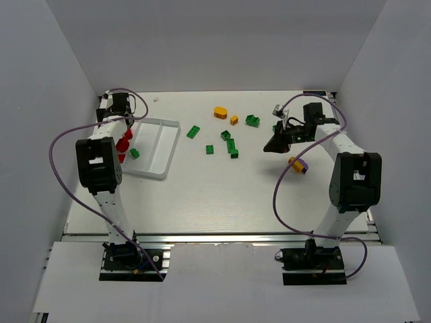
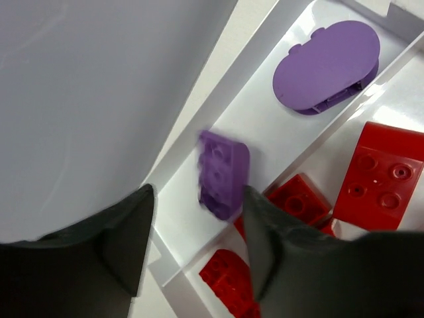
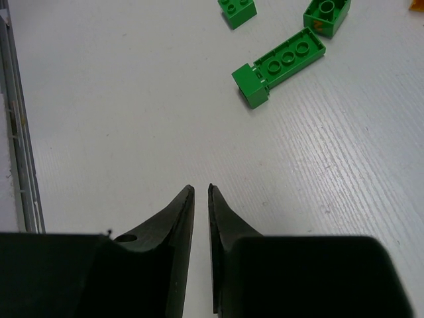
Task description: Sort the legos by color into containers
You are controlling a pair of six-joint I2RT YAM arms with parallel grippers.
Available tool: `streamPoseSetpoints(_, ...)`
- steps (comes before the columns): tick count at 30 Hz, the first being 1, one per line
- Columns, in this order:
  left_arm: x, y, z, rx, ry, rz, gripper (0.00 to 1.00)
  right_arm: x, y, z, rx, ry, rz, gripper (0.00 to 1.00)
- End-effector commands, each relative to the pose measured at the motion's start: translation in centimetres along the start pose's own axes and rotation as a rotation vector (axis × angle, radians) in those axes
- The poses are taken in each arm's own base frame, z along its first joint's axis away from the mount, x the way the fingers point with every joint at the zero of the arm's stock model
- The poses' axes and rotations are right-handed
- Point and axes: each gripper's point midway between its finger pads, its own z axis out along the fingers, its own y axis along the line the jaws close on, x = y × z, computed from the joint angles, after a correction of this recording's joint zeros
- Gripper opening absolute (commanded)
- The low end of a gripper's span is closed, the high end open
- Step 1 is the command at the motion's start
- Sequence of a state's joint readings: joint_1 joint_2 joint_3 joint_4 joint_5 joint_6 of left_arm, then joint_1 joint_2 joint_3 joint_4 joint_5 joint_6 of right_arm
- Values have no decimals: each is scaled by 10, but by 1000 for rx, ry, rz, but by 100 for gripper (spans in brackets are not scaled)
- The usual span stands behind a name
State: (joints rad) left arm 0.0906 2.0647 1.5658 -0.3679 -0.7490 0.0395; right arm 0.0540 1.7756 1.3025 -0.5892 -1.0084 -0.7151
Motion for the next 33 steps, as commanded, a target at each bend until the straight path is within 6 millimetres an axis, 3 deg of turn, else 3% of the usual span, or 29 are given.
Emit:
streamPoseSetpoints(1,-13,7,1,-24,-21,-51,67,-15,-4,-7,6,-18,-34,20)
streamPoseSetpoints(7,-21,17,-7,-39,-37,-83,74,-20,-1,-12,10,-25,-44,22)
streamPoseSetpoints(9,-37,17,-19,12,-65,-166,71,-21,-1,-13,19,-21,-51,24)
streamPoseSetpoints(11,-43,7,-32,109,-57,-239,63,-22,-6,-18,59,-5,-51,34)
streamPoseSetpoints(12,-50,-7,-48,247,-53,-269,52,-25,-11,-20,92,-3,-65,40)
streamPoseSetpoints(13,-53,-18,-59,332,-41,-324,45,-27,-16,-24,128,1,-66,54)
streamPoseSetpoints(14,-54,-28,-70,416,-26,-354,39,-23,-28,-30,210,32,-26,61)
streamPoseSetpoints(15,-46,-36,-84,495,-2,-379,39,-26,-39,-35,270,41,-27,71)
streamPoseSetpoints(16,-46,-59,-106,662,6,-402,41,-25,-47,-40,329,57,-6,89)
streamPoseSetpoints(17,-42,-67,-119,723,31,-461,42,-22,-63,-51,431,95,20,89)
streamPoseSetpoints(18,-46,-75,-133,805,11,-494,50,-19,-69,-57,475,119,39,89)
streamPoseSetpoints(19,-29,-87,-160,927,45,-486,65,-13,-73,-63,513,147,76,89)
streamPoseSetpoints(20,-23,-89,-170,954,61,-504,74,-5,-85,-76,615,192,107,89)
streamPoseSetpoints(21,-22,-91,-180,984,50,-505,76,0,-89,-81,655,211,138,89)
streamPoseSetpoints(22,-10,-95,-200,1040,58,-493,80,11,-88,-86,678,263,159,90)
streamPoseSetpoints(24,-6,-94,-214,1077,43,-497,91,27,-91,-103,689,305,189,89)
streamPoseSetpoints(25,2,-101,-236,1133,44,-467,98,37,-77,-101,614,331,218,89)
streamPoseSetpoints(28,12,-103,-258,1183,50,-445,98,43,-57,-119,426,375,131,89)
streamPoseSetpoints(31,19,-102,-265,1197,54,-447,98,47,-70,-134,445,440,71,89)
streamPoseSetpoints(33,23,-100,-270,1217,53,-461,98,54,-72,-133,437,462,106,89)
